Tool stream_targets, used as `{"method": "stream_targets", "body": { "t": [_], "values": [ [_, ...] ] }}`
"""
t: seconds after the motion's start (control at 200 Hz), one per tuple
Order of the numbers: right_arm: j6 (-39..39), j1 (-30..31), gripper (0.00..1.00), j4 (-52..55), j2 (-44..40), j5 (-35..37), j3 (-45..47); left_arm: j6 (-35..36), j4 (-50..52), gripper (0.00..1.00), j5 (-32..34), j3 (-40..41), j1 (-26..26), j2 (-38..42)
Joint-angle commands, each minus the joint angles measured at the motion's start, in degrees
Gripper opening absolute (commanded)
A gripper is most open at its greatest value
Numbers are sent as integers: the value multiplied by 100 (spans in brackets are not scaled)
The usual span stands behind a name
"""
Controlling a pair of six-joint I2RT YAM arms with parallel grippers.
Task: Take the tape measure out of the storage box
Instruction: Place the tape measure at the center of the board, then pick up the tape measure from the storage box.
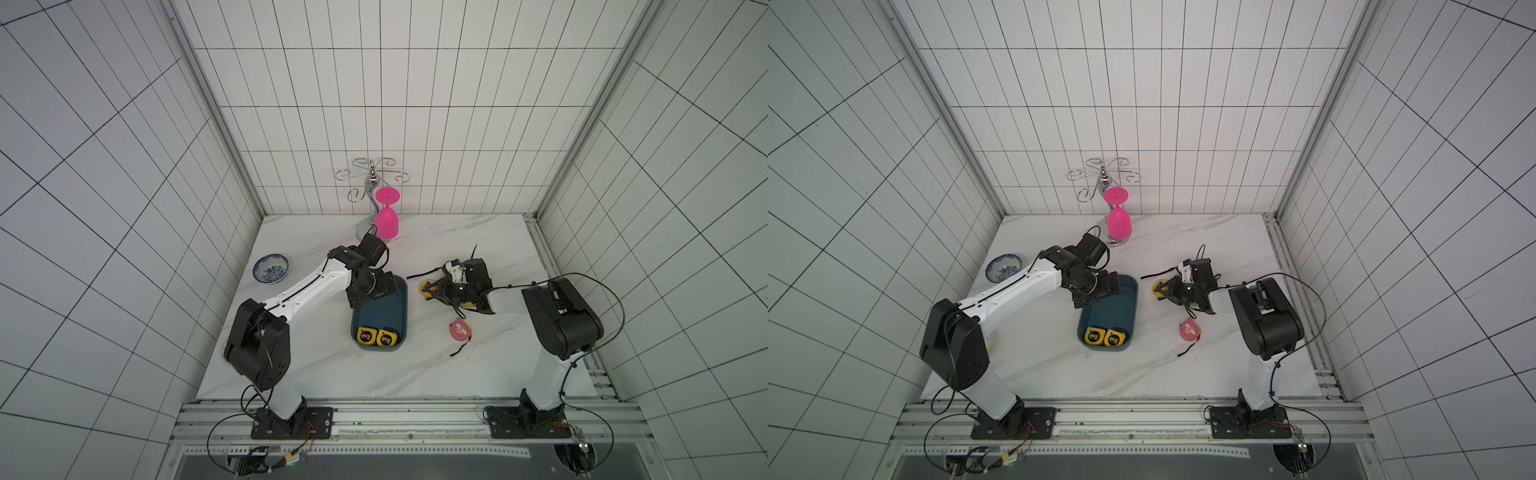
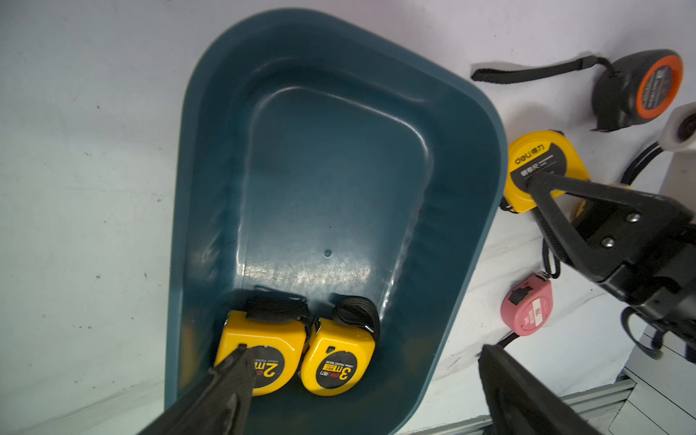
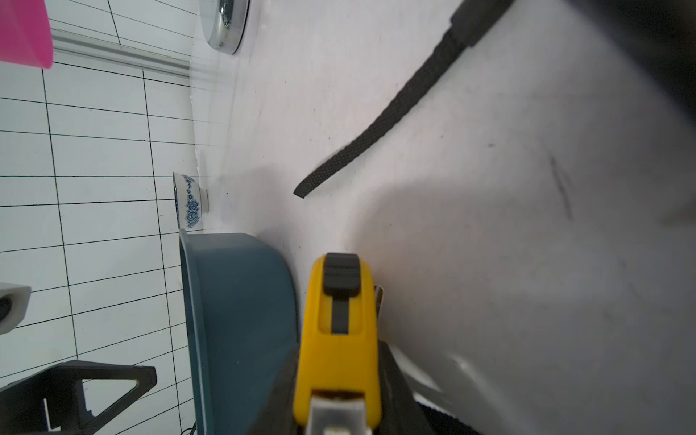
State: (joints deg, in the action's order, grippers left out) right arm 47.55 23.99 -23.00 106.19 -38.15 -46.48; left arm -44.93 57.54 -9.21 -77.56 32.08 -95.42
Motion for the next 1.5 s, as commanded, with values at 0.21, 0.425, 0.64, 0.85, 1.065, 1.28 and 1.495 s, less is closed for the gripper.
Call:
{"method": "stream_targets", "body": {
  "t": [0.21, 0.425, 0.64, 0.85, 1.065, 1.28, 1.495],
  "values": [
    [-483, -9, 48, 1104, -143, 257, -285, 403, 240, 95, 249, 65, -21, 112],
    [-814, -21, 69, 1886, -649, 569, -283, 731, 563, 93, 571, 65, 125, 93],
    [-1087, -20, 81, 2652, -1229, 790, -366, 1025, 987, 91, 1080, 54, 548, 41],
    [-1123, -26, 90, 3104, -1663, 805, -401, 1107, 1092, 85, 1137, 305, 747, 52],
    [-1161, -78, 94, 3372, -1964, 762, -399, 1065, 1080, 78, 1014, 531, 897, -51],
    [-1149, -190, 95, 3427, -2098, 687, -406, 1083, 988, 72, 900, 523, 976, -220],
    [-1150, -339, 95, 3437, -2060, 531, -440, 1075, 1064, 68, 960, 538, 978, -405]
  ]
}}
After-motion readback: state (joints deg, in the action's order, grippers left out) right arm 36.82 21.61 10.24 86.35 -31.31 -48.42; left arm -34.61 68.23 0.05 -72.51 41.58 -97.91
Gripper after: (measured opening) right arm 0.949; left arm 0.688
